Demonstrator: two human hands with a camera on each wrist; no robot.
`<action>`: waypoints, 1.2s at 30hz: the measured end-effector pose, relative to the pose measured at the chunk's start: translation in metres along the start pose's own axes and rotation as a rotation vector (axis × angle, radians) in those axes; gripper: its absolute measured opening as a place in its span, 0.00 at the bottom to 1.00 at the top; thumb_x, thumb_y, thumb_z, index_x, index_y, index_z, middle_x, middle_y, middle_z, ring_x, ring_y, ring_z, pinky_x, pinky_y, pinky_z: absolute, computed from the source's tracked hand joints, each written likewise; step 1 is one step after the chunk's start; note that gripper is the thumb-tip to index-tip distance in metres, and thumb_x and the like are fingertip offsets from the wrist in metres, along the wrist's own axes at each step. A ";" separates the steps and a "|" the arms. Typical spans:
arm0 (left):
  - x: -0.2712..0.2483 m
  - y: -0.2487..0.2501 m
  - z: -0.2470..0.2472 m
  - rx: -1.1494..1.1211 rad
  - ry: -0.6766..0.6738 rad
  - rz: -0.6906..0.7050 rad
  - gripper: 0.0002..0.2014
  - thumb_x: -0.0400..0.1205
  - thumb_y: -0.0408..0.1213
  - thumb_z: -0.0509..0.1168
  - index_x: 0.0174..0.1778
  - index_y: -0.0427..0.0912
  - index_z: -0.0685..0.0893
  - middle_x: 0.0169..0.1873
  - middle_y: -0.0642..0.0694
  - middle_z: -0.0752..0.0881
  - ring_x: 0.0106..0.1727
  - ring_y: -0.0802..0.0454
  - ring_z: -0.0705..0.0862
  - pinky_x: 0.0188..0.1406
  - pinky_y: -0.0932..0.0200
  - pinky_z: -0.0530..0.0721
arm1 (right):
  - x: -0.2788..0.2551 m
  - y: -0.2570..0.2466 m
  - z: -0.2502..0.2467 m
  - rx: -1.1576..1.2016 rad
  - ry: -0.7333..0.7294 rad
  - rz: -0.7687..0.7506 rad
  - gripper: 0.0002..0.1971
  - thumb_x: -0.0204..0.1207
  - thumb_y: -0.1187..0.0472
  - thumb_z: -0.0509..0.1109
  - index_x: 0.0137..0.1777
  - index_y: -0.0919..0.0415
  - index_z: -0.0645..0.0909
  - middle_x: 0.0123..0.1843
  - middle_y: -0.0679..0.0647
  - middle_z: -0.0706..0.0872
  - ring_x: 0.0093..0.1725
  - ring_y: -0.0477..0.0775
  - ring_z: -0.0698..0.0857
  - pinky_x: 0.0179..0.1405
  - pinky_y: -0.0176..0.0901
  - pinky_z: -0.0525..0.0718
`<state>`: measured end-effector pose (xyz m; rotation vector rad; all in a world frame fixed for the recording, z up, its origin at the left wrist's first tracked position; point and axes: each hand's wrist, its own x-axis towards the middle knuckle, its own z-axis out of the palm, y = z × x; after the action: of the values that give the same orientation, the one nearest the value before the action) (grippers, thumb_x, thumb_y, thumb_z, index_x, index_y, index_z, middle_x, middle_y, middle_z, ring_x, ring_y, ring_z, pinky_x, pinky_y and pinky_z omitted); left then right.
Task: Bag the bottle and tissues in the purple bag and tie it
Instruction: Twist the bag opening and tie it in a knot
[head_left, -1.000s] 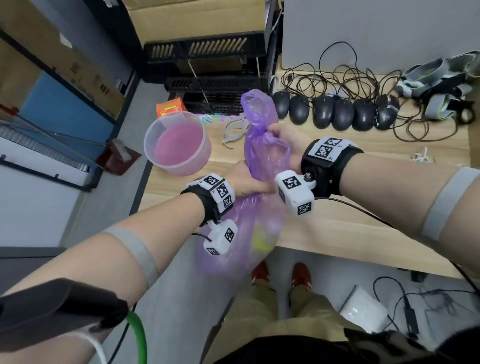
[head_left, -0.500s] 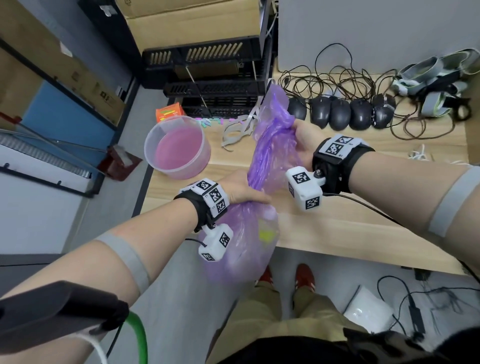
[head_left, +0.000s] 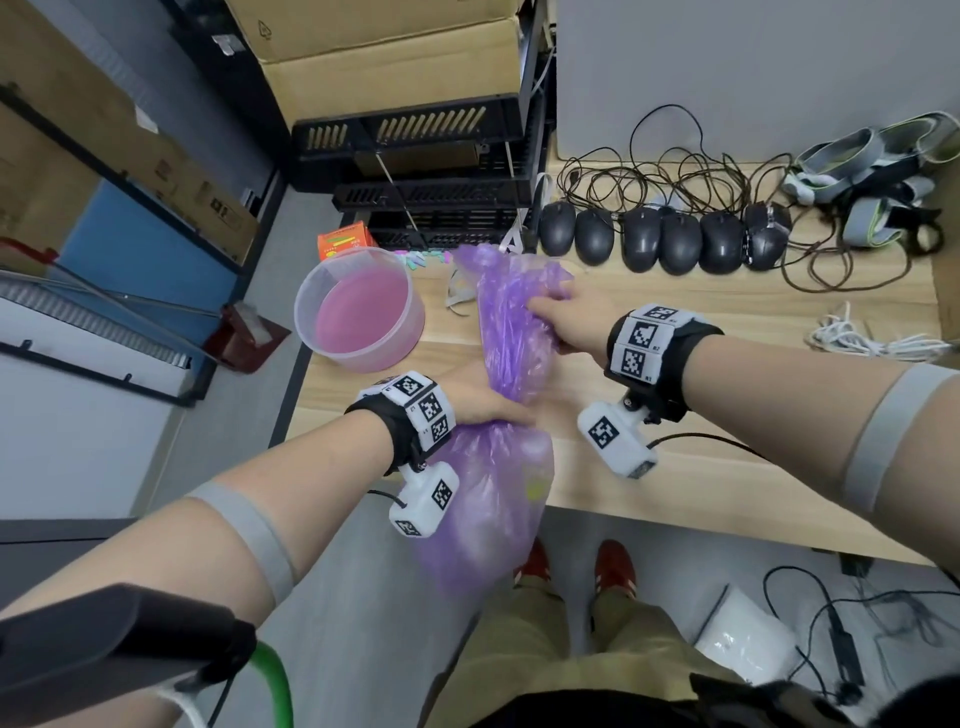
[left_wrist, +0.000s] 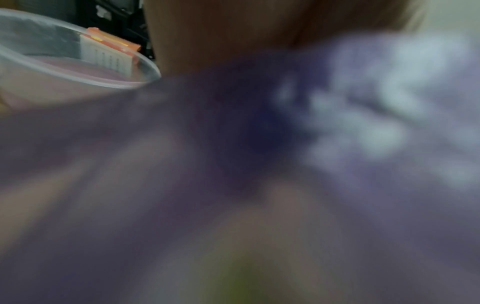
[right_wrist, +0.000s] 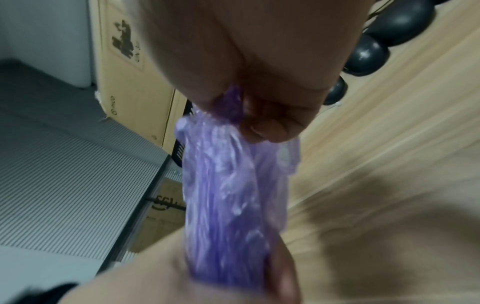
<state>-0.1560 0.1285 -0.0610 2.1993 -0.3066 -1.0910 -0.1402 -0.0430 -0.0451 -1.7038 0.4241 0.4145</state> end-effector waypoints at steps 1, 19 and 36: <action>-0.002 0.000 0.002 0.058 -0.038 -0.022 0.17 0.66 0.44 0.79 0.48 0.45 0.88 0.43 0.48 0.90 0.46 0.53 0.87 0.55 0.54 0.86 | 0.004 -0.001 -0.001 0.067 0.026 0.012 0.06 0.78 0.61 0.65 0.40 0.60 0.77 0.29 0.57 0.75 0.26 0.53 0.72 0.26 0.39 0.72; -0.021 0.032 -0.002 0.325 -0.114 0.015 0.17 0.74 0.50 0.69 0.31 0.38 0.85 0.28 0.45 0.88 0.33 0.63 0.83 0.47 0.65 0.81 | -0.012 0.017 0.000 -1.069 -0.337 -0.909 0.50 0.52 0.56 0.69 0.82 0.48 0.63 0.86 0.65 0.52 0.85 0.66 0.50 0.81 0.66 0.58; -0.029 0.030 -0.032 0.498 0.141 -0.263 0.12 0.83 0.41 0.51 0.41 0.44 0.78 0.44 0.40 0.83 0.48 0.44 0.74 0.55 0.47 0.74 | -0.015 0.010 0.010 -0.625 -0.365 -0.282 0.05 0.69 0.62 0.73 0.40 0.56 0.79 0.30 0.49 0.81 0.30 0.49 0.82 0.24 0.36 0.74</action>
<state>-0.1470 0.1341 -0.0094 2.8096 -0.2510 -1.0721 -0.1581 -0.0343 -0.0478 -2.1894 -0.2431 0.6809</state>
